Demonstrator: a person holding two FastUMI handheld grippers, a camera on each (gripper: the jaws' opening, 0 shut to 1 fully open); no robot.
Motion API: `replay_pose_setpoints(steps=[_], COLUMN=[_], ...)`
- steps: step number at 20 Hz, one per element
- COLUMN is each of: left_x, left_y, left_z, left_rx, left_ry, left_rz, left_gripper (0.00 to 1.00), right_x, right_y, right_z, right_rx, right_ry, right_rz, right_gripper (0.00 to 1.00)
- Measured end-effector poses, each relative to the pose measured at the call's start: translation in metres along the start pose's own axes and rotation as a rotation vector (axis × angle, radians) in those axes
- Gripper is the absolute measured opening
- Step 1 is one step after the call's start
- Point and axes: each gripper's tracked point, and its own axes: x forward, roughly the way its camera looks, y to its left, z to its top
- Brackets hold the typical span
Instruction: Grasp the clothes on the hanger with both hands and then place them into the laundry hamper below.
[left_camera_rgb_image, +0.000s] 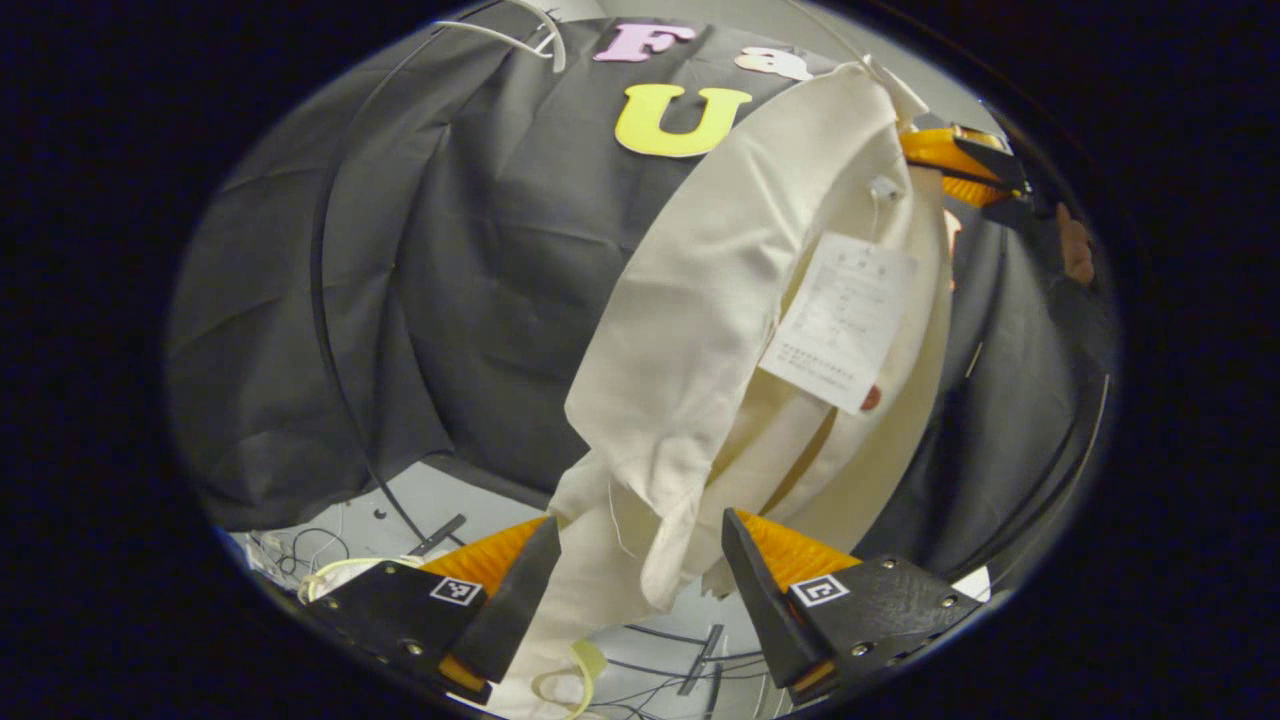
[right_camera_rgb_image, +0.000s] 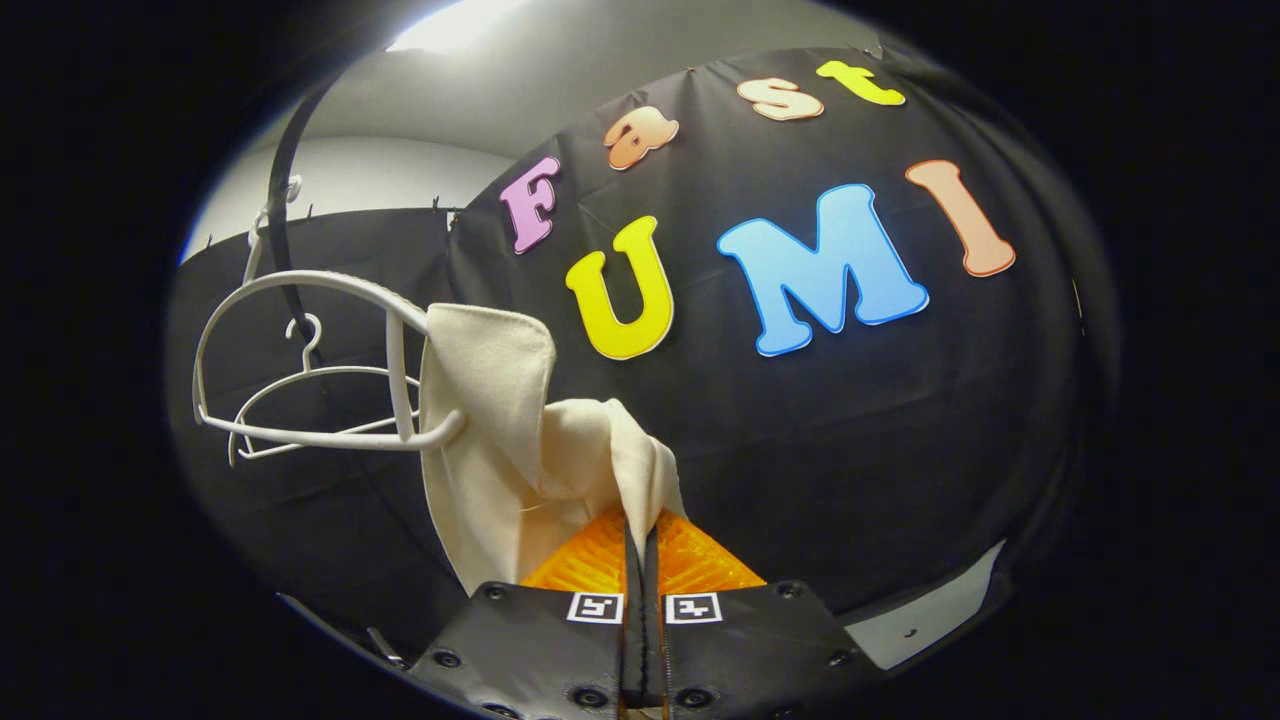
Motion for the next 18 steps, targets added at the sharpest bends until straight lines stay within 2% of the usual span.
replay_pose_setpoints(steps=[1, 2, 3, 4, 5, 9, 10, 12, 15, 18], left_x=[0.009, 0.017, 0.024, 0.031, 0.035, 0.032, 0.024, 0.005, -0.035, -0.066], left_y=[0.003, 0.006, 0.009, 0.012, 0.013, 0.043, 0.048, 0.055, 0.073, 0.091], left_z=[-0.001, 0.000, -0.001, 0.000, 0.000, 0.002, 0.005, 0.024, 0.072, 0.115], left_rx=[-0.009, -0.017, -0.027, -0.035, -0.041, -0.020, -0.007, 0.030, 0.099, 0.080], left_ry=[-0.007, -0.014, -0.014, -0.011, -0.003, 0.031, 0.026, -0.016, -0.120, -0.210], left_rz=[0.026, 0.046, 0.054, 0.059, 0.059, 0.139, 0.146, 0.122, 0.141, 0.165], left_gripper=[0.93, 0.95, 0.93, 0.95, 0.92, 0.15, 0.05, 0.02, 0.02, 0.02], right_x=[0.000, -0.001, 0.000, 0.000, -0.002, -0.005, -0.004, -0.002, 0.008, 0.019], right_y=[0.000, -0.001, 0.000, -0.001, -0.001, -0.006, -0.008, -0.014, -0.022, -0.027], right_z=[0.000, 0.001, 0.002, 0.003, 0.004, 0.011, 0.016, 0.030, 0.056, 0.079], right_rx=[-0.007, -0.011, -0.013, -0.017, -0.027, -0.060, -0.051, -0.047, -0.036, -0.036], right_ry=[0.000, -0.001, -0.002, -0.001, -0.004, -0.034, -0.048, -0.089, -0.160, -0.219], right_rz=[0.002, 0.003, 0.004, 0.003, 0.003, -0.012, -0.019, -0.039, -0.060, -0.076], right_gripper=[0.01, 0.01, 0.01, 0.01, 0.01, 0.01, 0.01, 0.01, 0.01, 0.01])
